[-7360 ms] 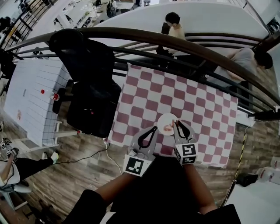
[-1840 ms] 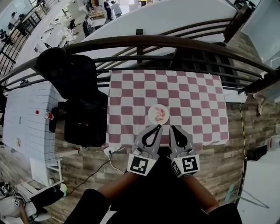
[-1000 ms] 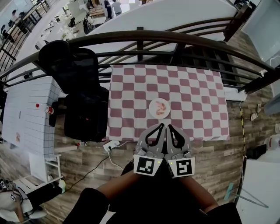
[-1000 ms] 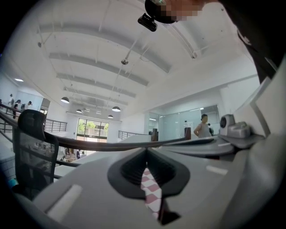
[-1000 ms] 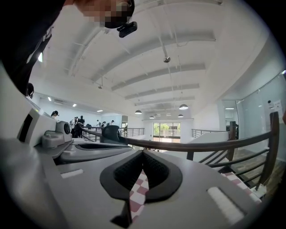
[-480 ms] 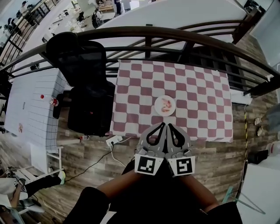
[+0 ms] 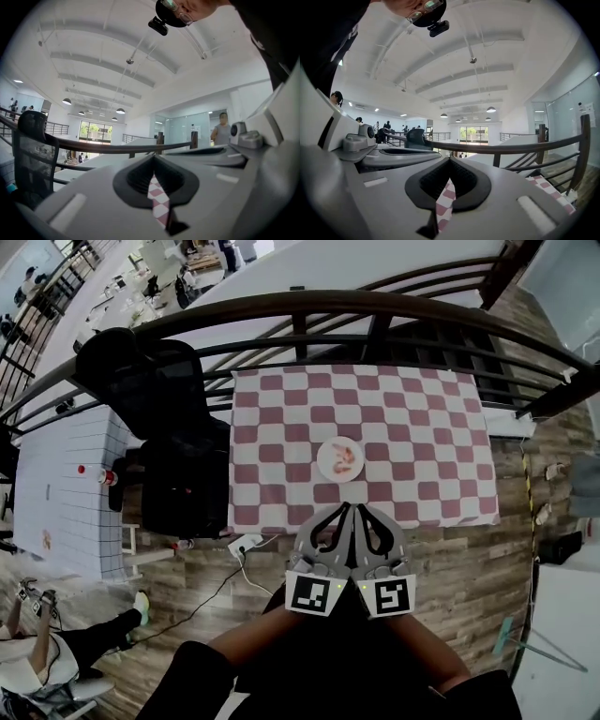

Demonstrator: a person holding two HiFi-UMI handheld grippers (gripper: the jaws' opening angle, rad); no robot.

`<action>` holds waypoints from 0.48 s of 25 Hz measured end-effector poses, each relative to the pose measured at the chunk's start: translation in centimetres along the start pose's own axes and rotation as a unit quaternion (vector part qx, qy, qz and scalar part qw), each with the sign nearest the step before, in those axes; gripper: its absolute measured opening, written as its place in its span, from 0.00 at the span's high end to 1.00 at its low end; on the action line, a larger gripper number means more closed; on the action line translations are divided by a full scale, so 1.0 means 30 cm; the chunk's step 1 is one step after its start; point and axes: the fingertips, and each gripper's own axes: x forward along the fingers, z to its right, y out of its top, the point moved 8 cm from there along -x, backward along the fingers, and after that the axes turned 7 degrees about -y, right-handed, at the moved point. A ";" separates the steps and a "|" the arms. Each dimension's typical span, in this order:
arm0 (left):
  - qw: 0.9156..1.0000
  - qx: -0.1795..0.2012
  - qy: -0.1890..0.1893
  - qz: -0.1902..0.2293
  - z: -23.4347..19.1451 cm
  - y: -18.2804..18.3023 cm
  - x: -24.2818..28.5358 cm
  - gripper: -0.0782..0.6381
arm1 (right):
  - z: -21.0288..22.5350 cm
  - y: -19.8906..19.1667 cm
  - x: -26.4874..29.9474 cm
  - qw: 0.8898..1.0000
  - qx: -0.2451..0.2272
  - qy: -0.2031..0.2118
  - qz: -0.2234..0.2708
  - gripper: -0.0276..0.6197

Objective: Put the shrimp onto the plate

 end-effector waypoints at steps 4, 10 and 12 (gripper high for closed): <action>1.000 -0.006 -0.016 -0.005 0.026 -0.010 0.032 0.88 | 0.036 -0.013 -0.014 1.000 0.003 -0.016 -0.003 0.96; 1.000 -0.007 -0.028 -0.005 0.057 -0.015 0.068 0.88 | 0.079 -0.022 -0.028 1.000 0.008 -0.028 -0.007 0.96; 1.000 -0.004 -0.031 -0.006 0.063 -0.013 0.083 0.88 | 0.094 -0.022 -0.026 0.999 0.010 -0.031 -0.008 0.96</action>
